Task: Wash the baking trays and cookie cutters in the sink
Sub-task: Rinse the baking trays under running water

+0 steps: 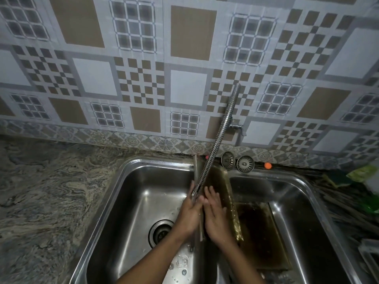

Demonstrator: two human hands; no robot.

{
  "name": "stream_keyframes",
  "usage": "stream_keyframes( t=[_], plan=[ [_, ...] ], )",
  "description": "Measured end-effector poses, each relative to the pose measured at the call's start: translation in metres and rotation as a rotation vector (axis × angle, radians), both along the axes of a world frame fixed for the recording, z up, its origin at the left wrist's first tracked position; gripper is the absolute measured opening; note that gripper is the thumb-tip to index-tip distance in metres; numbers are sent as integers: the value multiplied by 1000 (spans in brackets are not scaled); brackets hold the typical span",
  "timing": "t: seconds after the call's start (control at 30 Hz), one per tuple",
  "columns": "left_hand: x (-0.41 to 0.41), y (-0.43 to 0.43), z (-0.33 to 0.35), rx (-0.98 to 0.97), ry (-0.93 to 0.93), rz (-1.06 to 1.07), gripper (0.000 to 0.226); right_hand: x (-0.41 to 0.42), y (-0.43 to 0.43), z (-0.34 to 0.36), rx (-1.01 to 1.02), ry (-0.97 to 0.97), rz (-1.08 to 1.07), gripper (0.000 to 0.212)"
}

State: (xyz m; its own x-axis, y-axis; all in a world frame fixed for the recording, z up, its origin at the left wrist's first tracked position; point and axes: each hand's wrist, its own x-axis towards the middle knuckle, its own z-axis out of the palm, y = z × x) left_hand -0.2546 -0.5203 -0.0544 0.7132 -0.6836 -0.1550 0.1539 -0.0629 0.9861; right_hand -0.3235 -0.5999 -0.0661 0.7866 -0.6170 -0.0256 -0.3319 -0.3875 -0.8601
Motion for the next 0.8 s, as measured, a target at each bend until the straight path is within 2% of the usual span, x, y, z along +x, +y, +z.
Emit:
stream_keyframes(
  t=[0.07, 0.17, 0.23, 0.3, 0.4, 0.6, 0.7, 0.8],
  plan=[
    [-9, -11, 9, 1, 41, -43, 34, -1, 6, 19, 297, -204, -146, 56],
    [-25, -20, 22, -20, 8, -166, 39, -16, -4, 45, 637, -421, -314, 42],
    [-30, -25, 21, -31, -52, -228, 44, -31, -12, 61, 576, -416, -276, 30],
    [-32, -27, 19, -20, -105, -261, 43, -46, -21, 71, 464, -392, -263, 28],
    [-29, -21, 15, 9, -129, -171, 36, -63, -32, 82, 338, -390, -310, 30],
    [-5, 3, 12, 31, 28, -19, 51, -64, -38, 91, 434, -427, -252, 33],
    [9, 25, 9, 49, 78, 1, 58, -56, -39, 67, 464, -296, -265, 33],
    [19, 47, 4, 41, 232, 8, 61, -47, -36, 30, 454, -103, -298, 26]
  ],
)
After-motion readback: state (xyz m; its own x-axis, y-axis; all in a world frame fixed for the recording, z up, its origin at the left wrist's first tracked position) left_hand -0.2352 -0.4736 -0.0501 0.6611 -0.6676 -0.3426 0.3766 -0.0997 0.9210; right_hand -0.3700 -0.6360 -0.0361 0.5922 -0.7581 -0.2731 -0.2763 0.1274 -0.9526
